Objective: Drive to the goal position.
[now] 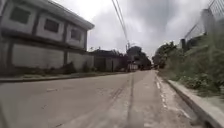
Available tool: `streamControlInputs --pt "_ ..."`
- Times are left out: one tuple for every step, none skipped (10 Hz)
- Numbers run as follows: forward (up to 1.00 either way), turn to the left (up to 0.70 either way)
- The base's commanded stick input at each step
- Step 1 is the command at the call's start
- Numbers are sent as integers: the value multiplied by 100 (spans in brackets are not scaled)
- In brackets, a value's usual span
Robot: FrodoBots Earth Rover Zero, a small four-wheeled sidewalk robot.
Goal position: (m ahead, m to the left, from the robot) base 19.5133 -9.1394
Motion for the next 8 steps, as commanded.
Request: streamControlInputs --pt "70 -35" --pt "70 -35" --pt "70 -35" --pt "70 -35" --pt "70 -35" --pt "70 -35" --pt "70 -35" --pt "70 -35"
